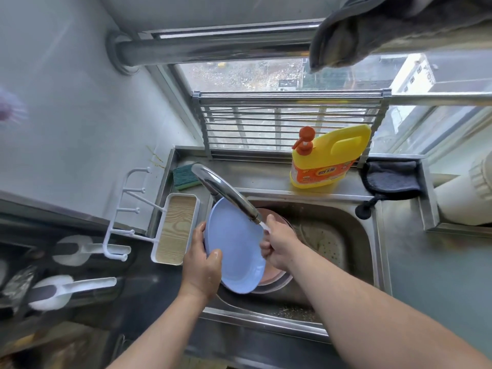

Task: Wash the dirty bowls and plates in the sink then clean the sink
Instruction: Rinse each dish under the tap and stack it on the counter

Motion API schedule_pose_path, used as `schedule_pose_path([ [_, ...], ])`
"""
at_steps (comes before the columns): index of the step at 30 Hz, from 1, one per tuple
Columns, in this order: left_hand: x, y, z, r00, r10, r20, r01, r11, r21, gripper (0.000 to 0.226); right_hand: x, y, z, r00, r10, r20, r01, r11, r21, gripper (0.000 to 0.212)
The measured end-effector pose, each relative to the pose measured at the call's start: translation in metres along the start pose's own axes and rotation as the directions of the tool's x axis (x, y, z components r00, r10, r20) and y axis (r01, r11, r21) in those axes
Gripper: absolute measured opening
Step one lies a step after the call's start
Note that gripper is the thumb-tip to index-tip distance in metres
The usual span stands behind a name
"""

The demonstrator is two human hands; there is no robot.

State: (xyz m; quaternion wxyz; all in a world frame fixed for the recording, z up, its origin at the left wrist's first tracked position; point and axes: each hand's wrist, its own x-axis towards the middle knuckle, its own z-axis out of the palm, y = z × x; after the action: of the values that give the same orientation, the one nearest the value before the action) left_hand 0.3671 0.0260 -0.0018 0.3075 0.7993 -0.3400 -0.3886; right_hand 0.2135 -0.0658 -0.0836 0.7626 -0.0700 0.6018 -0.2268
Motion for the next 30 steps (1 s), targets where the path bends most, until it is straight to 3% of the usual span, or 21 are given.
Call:
schedule_pose_path([
  [2, 0.001, -0.001, 0.0, 1.0, -0.017, 0.013, 0.018, 1.0, -0.014, 0.067, -0.002, -0.005, 0.001, 1.0, -0.025, 0.002, 0.026, 0.999, -0.041, 0.024],
  [7, 0.002, 0.0, 0.004, 0.996, -0.074, 0.051, 0.078, 0.993, -0.09, 0.051, -0.008, -0.016, 0.003, 0.984, -0.167, -0.066, 0.152, 0.97, -0.191, 0.049],
  [11, 0.002, 0.003, 0.006, 0.994, -0.091, 0.065, 0.098, 0.988, -0.116, 0.047, -0.022, -0.02, 0.004, 0.977, -0.215, -0.001, 0.202, 0.919, -0.338, 0.042],
  [16, 0.002, 0.008, 0.006, 0.991, -0.104, 0.085, 0.117, 0.98, -0.164, 0.048, -0.031, -0.017, 0.005, 0.98, -0.156, 0.121, 0.193, 0.888, -0.418, 0.029],
  [18, 0.004, 0.01, 0.005, 0.99, -0.107, 0.087, 0.121, 0.977, -0.175, 0.047, -0.026, -0.018, 0.01, 0.964, -0.237, 0.121, 0.264, 0.79, -0.554, 0.026],
  [21, 0.01, 0.007, 0.001, 0.991, -0.1, 0.088, 0.115, 0.977, -0.18, 0.05, -0.02, -0.018, 0.013, 0.943, -0.331, 0.04, 0.267, 0.675, -0.688, 0.066],
  [22, 0.012, 0.006, 0.0, 0.99, -0.102, 0.094, 0.118, 0.976, -0.182, 0.05, -0.023, -0.02, 0.014, 0.939, -0.341, 0.052, 0.284, 0.679, -0.677, 0.065],
  [25, 0.013, 0.009, -0.003, 0.987, -0.105, 0.122, 0.129, 0.97, -0.208, 0.048, -0.041, -0.032, 0.018, 0.914, -0.368, 0.173, 0.377, 0.609, -0.698, 0.013],
  [27, 0.017, 0.008, -0.006, 0.985, -0.108, 0.133, 0.136, 0.966, -0.222, 0.049, -0.039, -0.036, 0.02, 0.906, -0.38, 0.187, 0.386, 0.561, -0.732, 0.03],
  [30, 0.023, 0.009, -0.01, 0.982, -0.094, 0.164, 0.131, 0.963, -0.235, 0.05, -0.033, -0.03, 0.021, 0.914, -0.374, 0.157, 0.374, 0.627, -0.683, 0.034],
])
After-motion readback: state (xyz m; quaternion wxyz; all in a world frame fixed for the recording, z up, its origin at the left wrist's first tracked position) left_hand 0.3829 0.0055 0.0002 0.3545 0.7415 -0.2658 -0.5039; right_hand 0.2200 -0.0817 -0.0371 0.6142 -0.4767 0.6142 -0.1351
